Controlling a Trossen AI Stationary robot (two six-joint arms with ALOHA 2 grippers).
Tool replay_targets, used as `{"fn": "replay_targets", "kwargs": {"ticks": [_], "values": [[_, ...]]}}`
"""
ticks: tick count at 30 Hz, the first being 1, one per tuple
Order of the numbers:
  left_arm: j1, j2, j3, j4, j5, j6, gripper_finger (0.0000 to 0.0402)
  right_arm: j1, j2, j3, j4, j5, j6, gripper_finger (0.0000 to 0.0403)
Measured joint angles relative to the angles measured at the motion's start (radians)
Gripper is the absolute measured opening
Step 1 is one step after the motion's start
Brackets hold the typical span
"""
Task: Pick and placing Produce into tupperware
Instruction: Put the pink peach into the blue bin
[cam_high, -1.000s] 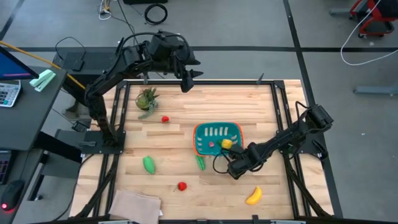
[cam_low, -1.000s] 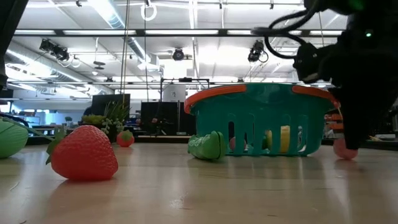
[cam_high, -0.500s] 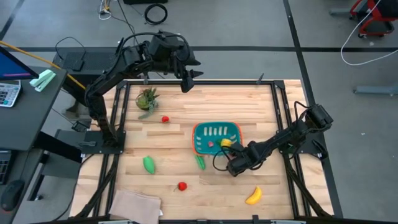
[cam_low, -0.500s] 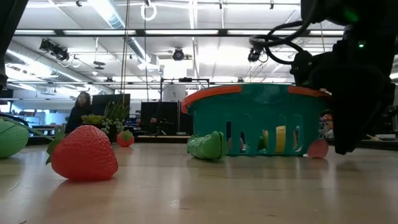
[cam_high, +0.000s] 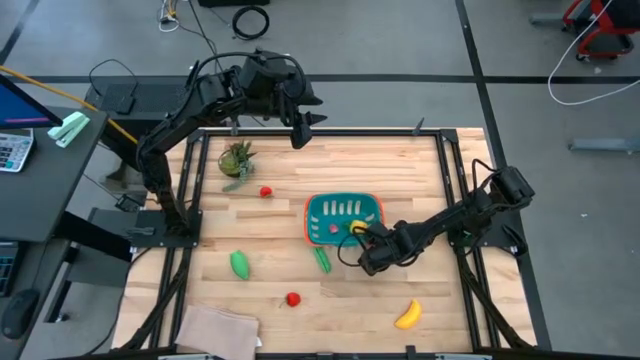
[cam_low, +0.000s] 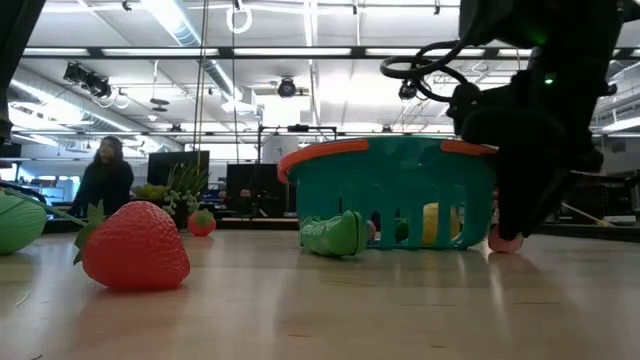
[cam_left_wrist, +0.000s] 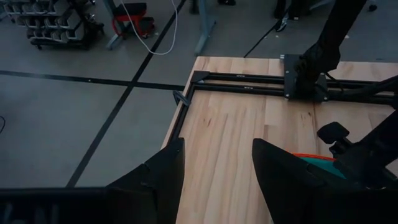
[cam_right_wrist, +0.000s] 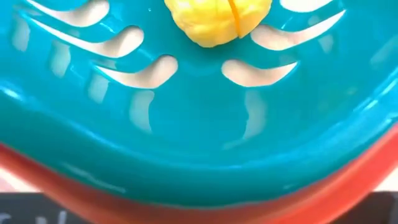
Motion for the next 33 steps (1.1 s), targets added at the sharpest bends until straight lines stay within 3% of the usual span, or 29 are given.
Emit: {"fn": "replay_targets", "kwargs": {"ticks": [7,33], "values": [[0.002,0.0,0.0,-0.001,0.0,0.0,0.0197,-0.039,0.0,0.0,0.064,0.0,-0.063,0.0196],[0.002,0.0,0.0,-0.001,0.0,0.002,0.0195,-0.04,-0.002,-0.022,0.027,-0.047,-0.033,0.0195]]}}
